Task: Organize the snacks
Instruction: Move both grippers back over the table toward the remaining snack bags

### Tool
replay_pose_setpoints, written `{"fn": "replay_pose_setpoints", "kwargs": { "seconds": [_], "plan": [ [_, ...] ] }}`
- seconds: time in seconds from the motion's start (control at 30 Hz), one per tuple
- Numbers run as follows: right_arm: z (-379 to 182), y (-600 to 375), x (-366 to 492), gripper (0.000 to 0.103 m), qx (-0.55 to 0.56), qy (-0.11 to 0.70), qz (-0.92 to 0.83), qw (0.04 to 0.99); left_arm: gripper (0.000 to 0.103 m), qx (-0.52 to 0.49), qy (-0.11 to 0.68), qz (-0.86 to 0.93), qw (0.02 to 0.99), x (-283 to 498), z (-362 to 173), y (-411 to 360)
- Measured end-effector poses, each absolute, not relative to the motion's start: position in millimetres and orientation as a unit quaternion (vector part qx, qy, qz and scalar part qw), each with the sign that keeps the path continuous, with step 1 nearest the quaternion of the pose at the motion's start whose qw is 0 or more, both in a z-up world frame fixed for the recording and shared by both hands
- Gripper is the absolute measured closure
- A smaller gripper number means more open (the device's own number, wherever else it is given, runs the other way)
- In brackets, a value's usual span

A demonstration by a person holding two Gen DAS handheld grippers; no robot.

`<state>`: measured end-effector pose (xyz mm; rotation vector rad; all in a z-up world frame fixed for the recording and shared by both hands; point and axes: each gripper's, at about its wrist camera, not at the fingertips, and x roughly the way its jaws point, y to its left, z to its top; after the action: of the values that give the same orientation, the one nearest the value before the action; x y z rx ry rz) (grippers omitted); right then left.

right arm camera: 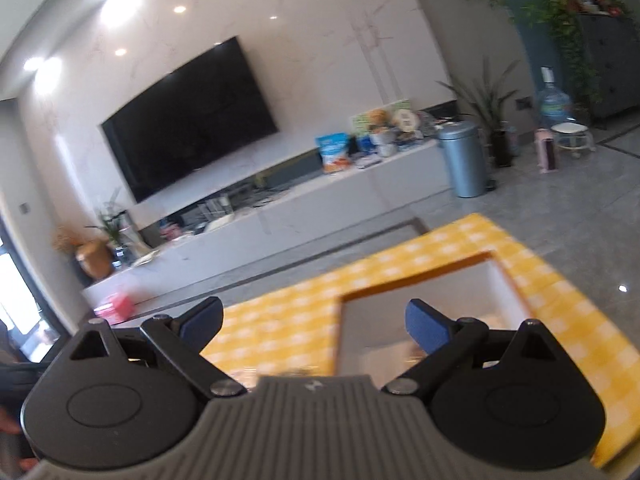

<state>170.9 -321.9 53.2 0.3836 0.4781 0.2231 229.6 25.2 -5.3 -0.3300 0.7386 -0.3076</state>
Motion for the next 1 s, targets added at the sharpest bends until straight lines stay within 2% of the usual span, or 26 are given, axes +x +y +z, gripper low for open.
{"fn": "replay_pose_setpoints", "kwargs": {
  "seconds": [0.2,0.43,0.7,0.8,1.0],
  "plan": [
    [52.4,-245.7,176.1,0.006,0.156,0.257,0.152,0.941,0.011,-0.196,0.367,-0.092,0.905,241.2,-37.1,95.3],
    [-1.8,-169.9,197.9,0.006,0.109,0.334,0.164,0.922,0.011,-0.211,0.402,-0.028,0.891,255.6,-73.2,150.5],
    [-68.5,-125.4,235.1,0.006,0.083,0.408,0.111,0.903,0.011,-0.209,0.419,-0.023,0.883,260.6,-95.4,165.0],
    [-85.4,-124.7,254.2,0.006,0.104,0.428,0.087,0.894,0.011,-0.2,0.424,-0.022,0.883,263.4,-99.4,159.7],
    [-101.4,-122.0,284.4,0.006,0.108,0.426,0.02,0.898,0.011,-0.208,0.437,-0.03,0.874,266.8,-106.8,157.4]
  ]
}}
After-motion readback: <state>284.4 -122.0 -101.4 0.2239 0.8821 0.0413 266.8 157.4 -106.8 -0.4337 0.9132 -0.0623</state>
